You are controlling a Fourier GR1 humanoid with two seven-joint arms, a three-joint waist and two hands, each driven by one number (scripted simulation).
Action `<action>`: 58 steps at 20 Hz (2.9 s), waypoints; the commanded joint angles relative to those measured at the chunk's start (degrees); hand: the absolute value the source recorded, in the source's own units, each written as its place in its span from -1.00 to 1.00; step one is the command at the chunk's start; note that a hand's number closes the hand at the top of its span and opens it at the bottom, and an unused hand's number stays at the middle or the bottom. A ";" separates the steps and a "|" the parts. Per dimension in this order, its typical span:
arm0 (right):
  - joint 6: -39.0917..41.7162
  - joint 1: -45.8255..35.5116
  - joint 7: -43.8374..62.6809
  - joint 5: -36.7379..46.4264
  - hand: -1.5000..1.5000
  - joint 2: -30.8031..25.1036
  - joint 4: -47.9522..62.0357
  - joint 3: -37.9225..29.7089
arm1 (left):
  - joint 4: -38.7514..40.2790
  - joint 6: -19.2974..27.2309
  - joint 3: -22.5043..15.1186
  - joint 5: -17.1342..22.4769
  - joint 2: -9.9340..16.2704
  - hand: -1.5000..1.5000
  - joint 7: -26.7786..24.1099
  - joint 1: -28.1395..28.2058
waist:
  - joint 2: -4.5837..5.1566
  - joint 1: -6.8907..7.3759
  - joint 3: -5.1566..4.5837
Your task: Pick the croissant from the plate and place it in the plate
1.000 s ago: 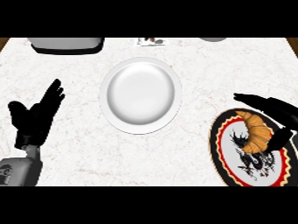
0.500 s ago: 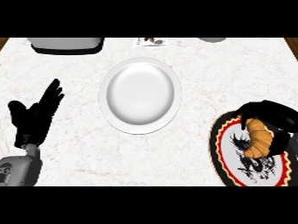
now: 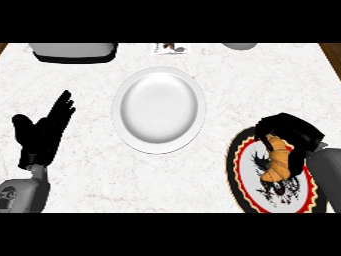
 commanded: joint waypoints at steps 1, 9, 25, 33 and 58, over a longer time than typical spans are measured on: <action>-3.31 -2.24 16.51 0.63 1.00 16.61 -1.69 1.95 | 0.02 -0.73 -0.65 0.01 -0.13 0.00 -0.10 -0.20 | 0.40 2.53 1.12; -14.45 -11.71 38.95 5.57 1.00 25.86 -7.87 2.98 | 0.50 -1.65 -2.31 -0.44 -0.63 0.00 0.41 -1.34 | -0.61 5.22 1.15; -42.20 -28.29 99.68 17.26 1.00 26.20 -10.89 17.54 | 1.61 -2.34 -3.30 -0.58 -1.52 0.00 0.04 -3.81 | 0.94 7.34 1.29; -44.42 -33.81 115.36 19.19 1.00 26.18 -3.87 25.15 | 2.15 -1.28 -1.74 -0.42 -1.45 0.00 -0.19 -3.73 | 1.25 4.98 1.39; -66.96 -32.82 87.02 -3.54 -1.00 26.20 -3.25 29.21 | 2.32 -2.10 0.37 -0.68 -0.08 0.00 -1.06 -1.89 | 1.18 2.43 1.53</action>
